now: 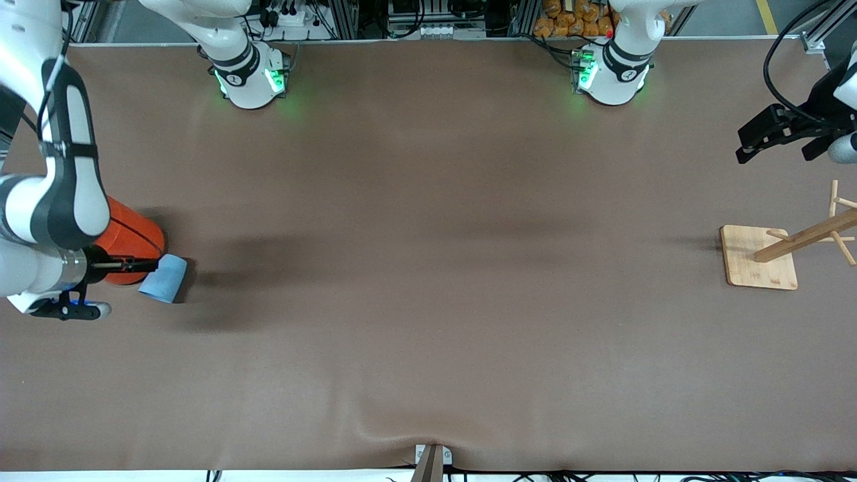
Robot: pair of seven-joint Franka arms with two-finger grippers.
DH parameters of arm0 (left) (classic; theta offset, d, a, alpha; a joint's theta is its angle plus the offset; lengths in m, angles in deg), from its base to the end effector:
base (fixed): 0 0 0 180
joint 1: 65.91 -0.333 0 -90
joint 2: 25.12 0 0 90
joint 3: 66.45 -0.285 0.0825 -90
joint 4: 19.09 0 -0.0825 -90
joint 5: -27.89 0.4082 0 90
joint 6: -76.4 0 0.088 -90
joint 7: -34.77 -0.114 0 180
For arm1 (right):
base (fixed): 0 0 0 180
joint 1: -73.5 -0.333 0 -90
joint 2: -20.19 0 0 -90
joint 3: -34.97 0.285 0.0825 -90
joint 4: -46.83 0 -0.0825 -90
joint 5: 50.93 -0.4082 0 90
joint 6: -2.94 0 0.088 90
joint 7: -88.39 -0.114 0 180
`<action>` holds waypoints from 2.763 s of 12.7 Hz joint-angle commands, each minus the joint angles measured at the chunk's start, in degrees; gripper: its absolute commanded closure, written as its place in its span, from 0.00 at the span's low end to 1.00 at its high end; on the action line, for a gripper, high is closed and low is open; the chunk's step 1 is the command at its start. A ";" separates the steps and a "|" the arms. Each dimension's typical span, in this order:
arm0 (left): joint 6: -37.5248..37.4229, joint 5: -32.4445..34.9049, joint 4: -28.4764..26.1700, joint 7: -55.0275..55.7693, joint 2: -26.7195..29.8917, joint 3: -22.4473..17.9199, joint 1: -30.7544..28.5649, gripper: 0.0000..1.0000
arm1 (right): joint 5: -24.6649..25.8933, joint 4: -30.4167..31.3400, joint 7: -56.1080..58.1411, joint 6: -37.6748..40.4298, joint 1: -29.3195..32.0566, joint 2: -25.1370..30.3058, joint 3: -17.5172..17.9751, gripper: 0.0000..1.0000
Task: Flip cup
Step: 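Lower the right gripper around the blue cup and close on it, then lift the cup with the right gripper while the left gripper reaches in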
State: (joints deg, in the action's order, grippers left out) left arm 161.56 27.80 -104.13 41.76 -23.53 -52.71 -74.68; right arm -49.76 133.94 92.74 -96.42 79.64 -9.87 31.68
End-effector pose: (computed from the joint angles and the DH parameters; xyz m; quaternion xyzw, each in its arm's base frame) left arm 0.5600 -0.0508 0.6369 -0.9997 -0.0175 -0.0147 0.0010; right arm 0.6553 -0.1069 0.2905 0.9869 -0.0390 -0.1562 0.0058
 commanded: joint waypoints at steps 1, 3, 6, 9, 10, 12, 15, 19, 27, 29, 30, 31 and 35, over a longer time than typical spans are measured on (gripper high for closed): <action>-0.35 -1.32 0.23 0.48 -0.01 0.15 -0.54 0.00 | 1.11 -0.54 0.14 -2.31 0.46 -2.72 0.74 0.00; -0.61 -1.32 0.06 0.57 -0.27 -0.02 -0.80 0.00 | 1.29 -0.71 0.14 -5.21 0.62 -4.91 0.74 0.00; -0.97 -1.32 0.32 0.66 0.08 -0.29 -2.03 0.00 | 1.46 -0.71 0.22 -6.10 0.63 -6.41 0.74 0.00; 0.61 -1.41 0.41 0.74 -0.45 -0.20 -2.04 0.00 | 2.08 -0.54 1.01 -8.12 1.76 -8.61 0.74 0.00; 1.49 -1.15 0.41 0.66 -0.45 -0.20 -1.95 0.00 | 2.16 -0.54 1.10 -8.21 1.94 -9.22 0.74 0.00; 1.67 -0.79 0.32 -0.13 -0.45 -0.20 -2.12 0.00 | 2.08 -0.54 1.10 -9.61 2.29 -10.63 0.74 0.00; 2.11 -1.41 0.58 0.04 -0.36 0.15 -1.78 0.00 | 2.08 -0.54 3.04 -11.38 2.74 -11.78 0.74 0.00; 5.45 -1.76 0.67 0.57 -1.24 0.41 -1.33 0.00 | 2.08 -0.54 5.13 -11.38 2.39 -12.74 0.74 0.00; 2.91 -0.71 0.50 -0.75 -0.10 0.41 -2.04 0.00 | 3.22 0.25 11.03 -11.90 2.74 -14.24 0.74 0.00; -0.68 -0.70 0.41 -0.66 -0.10 0.07 -2.21 0.00 | 3.22 0.43 11.03 -11.82 2.74 -14.24 0.74 0.18; -0.96 0.17 0.58 -0.75 -0.10 -0.02 -2.21 0.00 | 2.87 0.43 11.12 -11.47 2.82 -14.24 0.83 0.31; -1.14 0.96 0.58 -1.36 -0.10 0.06 -2.21 0.00 | 2.26 0.08 11.73 -8.77 2.56 -13.80 0.92 0.37; -1.14 0.97 0.76 -1.10 -0.54 -0.02 -2.12 0.00 | 2.25 -6.15 12.61 -2.06 0.10 -13.27 6.25 0.50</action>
State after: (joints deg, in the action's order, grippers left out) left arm 161.23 27.81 -103.80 41.18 -24.17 -52.99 -76.46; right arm -47.78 130.78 104.48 -100.67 80.66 -23.67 34.96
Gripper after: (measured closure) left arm 0.000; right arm 0.181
